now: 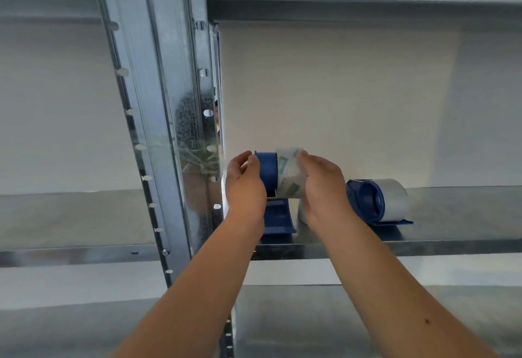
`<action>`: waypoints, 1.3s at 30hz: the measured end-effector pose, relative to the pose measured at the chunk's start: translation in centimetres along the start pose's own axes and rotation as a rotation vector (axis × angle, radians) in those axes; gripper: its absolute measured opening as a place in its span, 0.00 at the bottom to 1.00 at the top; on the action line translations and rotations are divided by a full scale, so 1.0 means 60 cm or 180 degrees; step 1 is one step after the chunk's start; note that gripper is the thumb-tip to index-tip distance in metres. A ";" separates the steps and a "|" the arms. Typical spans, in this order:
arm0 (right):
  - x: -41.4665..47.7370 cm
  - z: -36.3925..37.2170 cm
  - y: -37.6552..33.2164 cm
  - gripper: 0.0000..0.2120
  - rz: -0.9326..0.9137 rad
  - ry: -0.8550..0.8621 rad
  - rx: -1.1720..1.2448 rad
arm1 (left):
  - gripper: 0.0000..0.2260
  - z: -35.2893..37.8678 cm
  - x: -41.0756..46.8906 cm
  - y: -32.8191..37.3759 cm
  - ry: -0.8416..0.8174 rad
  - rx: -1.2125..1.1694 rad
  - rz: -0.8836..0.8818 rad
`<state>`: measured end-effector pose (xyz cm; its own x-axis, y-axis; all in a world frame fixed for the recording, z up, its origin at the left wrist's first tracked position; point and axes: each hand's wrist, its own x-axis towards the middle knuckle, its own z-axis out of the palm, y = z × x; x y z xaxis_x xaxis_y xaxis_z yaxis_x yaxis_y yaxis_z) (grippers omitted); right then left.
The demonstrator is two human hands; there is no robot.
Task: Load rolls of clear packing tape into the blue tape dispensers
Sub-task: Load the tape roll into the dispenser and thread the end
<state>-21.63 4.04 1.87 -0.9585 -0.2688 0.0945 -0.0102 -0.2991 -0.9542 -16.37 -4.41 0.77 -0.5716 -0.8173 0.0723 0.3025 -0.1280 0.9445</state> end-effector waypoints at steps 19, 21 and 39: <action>0.048 0.008 0.023 0.14 0.0251 -0.0805 0.0019 | 0.14 -0.001 -0.008 -0.002 -0.0270 -0.0001 0.0047; 0.047 -0.002 0.023 0.13 0.0152 -0.0907 0.0006 | 0.15 -0.003 -0.015 0.002 -0.0329 -0.0238 -0.0090; -0.005 -0.069 0.004 0.27 -0.0970 -0.1934 0.0081 | 0.19 0.008 -0.069 0.087 -0.0289 -0.0119 0.0390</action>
<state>-22.52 7.82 0.44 -0.5836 -0.6335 0.5080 -0.2408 -0.4625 -0.8533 -12.79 -1.44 5.57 -0.5950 -0.7740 0.2165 0.4014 -0.0527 0.9144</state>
